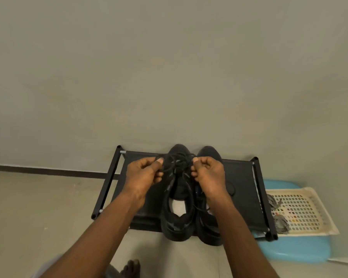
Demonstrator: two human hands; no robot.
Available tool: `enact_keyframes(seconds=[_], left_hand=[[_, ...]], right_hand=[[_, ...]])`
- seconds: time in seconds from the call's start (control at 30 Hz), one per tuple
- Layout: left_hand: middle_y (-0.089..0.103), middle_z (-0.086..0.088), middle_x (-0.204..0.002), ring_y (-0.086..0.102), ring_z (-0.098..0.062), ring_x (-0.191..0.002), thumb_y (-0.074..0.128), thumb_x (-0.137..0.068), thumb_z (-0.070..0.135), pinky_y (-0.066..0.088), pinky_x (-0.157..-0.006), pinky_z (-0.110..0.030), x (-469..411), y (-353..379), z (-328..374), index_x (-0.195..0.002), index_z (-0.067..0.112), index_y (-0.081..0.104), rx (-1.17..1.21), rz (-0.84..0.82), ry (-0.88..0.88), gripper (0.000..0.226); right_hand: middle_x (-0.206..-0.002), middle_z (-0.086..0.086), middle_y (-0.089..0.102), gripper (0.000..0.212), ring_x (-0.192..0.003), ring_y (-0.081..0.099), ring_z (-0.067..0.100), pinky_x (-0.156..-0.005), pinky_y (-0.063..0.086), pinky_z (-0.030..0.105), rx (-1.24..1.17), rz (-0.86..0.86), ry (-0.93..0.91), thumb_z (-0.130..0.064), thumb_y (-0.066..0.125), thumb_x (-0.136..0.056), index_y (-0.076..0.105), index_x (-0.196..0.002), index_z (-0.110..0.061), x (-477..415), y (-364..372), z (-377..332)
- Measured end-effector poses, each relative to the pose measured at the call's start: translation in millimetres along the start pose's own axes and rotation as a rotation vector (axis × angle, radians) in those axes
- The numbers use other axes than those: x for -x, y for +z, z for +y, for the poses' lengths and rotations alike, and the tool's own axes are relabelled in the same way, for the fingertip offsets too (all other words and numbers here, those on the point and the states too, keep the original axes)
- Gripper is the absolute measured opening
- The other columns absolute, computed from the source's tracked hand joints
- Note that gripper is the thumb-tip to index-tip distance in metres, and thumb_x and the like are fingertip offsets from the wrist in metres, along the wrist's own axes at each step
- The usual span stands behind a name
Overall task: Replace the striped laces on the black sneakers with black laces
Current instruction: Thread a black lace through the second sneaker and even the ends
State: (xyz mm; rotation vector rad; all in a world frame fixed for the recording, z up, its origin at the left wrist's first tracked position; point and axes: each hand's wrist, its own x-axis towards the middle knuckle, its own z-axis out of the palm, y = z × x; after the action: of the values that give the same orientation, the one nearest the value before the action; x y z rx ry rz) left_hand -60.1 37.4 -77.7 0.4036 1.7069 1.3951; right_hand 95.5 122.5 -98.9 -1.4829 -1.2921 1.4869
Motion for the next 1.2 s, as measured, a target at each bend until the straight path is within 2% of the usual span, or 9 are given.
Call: enact_keyframes(seconds=[0.07, 0.23, 0.37, 0.47, 0.63, 0.77, 0.87, 1.03, 1.2], left_hand=[[0.067, 0.001, -0.072, 0.06, -0.008, -0.063, 0.071, -0.097, 0.016, 0.055, -0.061, -0.023, -12.8, -4.7, 1.8, -0.095, 0.011, 0.075, 0.093, 0.021, -0.044, 0.007], [0.059, 0.007, -0.063, 0.054, -0.004, -0.054, 0.072, -0.097, 0.023, 0.05, -0.05, -0.02, -44.1, -11.0, 3.4, -0.1, 0.013, 0.073, 0.316, 0.123, -0.159, 0.01], [0.055, 0.008, -0.064, 0.049, -0.003, -0.052, 0.071, -0.097, 0.031, 0.047, -0.048, -0.02, -58.1, -13.4, 0.9, -0.099, 0.015, 0.076, 0.347, 0.145, -0.169, 0.016], [0.056, 0.009, -0.063, 0.049, -0.002, -0.052, 0.07, -0.098, 0.033, 0.046, -0.048, -0.019, -61.9, -14.1, -1.4, -0.095, 0.018, 0.076, 0.306, 0.143, -0.149, 0.016], [0.071, 0.008, -0.077, 0.062, -0.006, -0.075, 0.069, -0.099, 0.028, 0.049, -0.07, -0.026, -61.9, -7.5, -6.4, -0.088, 0.023, 0.078, 0.174, 0.161, -0.042, 0.015], [0.073, 0.019, -0.082, 0.064, -0.003, -0.092, 0.072, -0.097, 0.027, 0.047, -0.092, -0.03, -68.1, -13.1, -1.6, -0.088, 0.024, 0.078, 0.215, 0.298, -0.005, 0.011], [0.074, 0.01, -0.092, 0.068, -0.011, -0.096, 0.063, -0.101, 0.028, 0.049, -0.087, -0.032, -73.0, -23.5, 3.0, -0.091, 0.024, 0.075, 0.39, 0.34, -0.072, 0.016], [0.055, 0.008, -0.063, 0.055, -0.008, -0.06, 0.056, -0.105, 0.027, 0.044, -0.068, -0.028, -68.9, -23.3, 9.5, -0.093, 0.022, 0.069, 0.479, 0.15, -0.056, 0.019], [0.047, 0.005, -0.063, 0.04, -0.01, -0.056, 0.057, -0.105, 0.026, 0.039, -0.059, -0.029, -63.8, -15.2, 4.5, -0.092, 0.021, 0.075, 0.322, -0.039, 0.05, 0.022]], right_hand=[[-0.079, 0.007, 0.073, 0.017, -0.072, 0.065, 0.013, -0.075, 0.058, 0.04, -0.001, 0.069, -0.003, -0.031, 0.067, -0.098, 0.073, -0.085, -0.021, -6.9, 0.9, 0.1], [-0.075, 0.006, 0.071, 0.02, -0.066, 0.064, 0.011, -0.062, 0.054, 0.024, -0.232, 0.27, -0.014, -0.027, 0.072, -0.096, 0.07, -0.082, -0.012, -21.1, -8.0, -5.2], [-0.076, 0.008, 0.071, 0.023, -0.065, 0.066, 0.011, -0.056, 0.053, 0.018, -0.443, 0.395, 0.042, -0.028, 0.072, -0.095, 0.067, -0.08, -0.011, -32.3, -13.0, -2.3], [-0.079, 0.007, 0.075, 0.023, -0.069, 0.069, 0.015, -0.057, 0.055, 0.021, -0.477, 0.373, 0.053, -0.03, 0.066, -0.1, 0.068, -0.09, -0.009, -34.4, -8.0, -1.1], [-0.089, 0.009, 0.076, 0.023, -0.076, 0.071, 0.018, -0.068, 0.059, 0.029, -0.416, 0.329, -0.042, -0.029, 0.054, -0.106, 0.062, -0.107, -0.008, -32.8, 0.3, -4.8], [-0.085, 0.009, 0.062, 0.03, -0.074, 0.056, 0.017, -0.067, 0.053, 0.032, -0.188, 0.502, -0.147, -0.034, 0.056, -0.105, 0.065, -0.102, -0.005, -35.9, -6.8, 0.8], [-0.083, 0.009, 0.057, 0.026, -0.072, 0.05, 0.017, -0.066, 0.047, 0.033, -0.224, 0.608, -0.111, -0.035, 0.057, -0.104, 0.062, -0.09, -0.014, -37.4, -15.0, -0.1], [-0.075, 0.007, 0.059, 0.021, -0.064, 0.054, 0.015, -0.06, 0.048, 0.031, -0.261, 0.543, -0.074, -0.034, 0.059, -0.103, 0.062, -0.091, -0.017, -35.8, -11.7, -0.5], [-0.073, 0.004, 0.061, 0.018, -0.065, 0.058, 0.014, -0.061, 0.052, 0.025, -0.178, 0.427, -0.155, -0.026, 0.064, -0.101, 0.07, -0.087, -0.015, -31.7, -2.3, -4.7]])
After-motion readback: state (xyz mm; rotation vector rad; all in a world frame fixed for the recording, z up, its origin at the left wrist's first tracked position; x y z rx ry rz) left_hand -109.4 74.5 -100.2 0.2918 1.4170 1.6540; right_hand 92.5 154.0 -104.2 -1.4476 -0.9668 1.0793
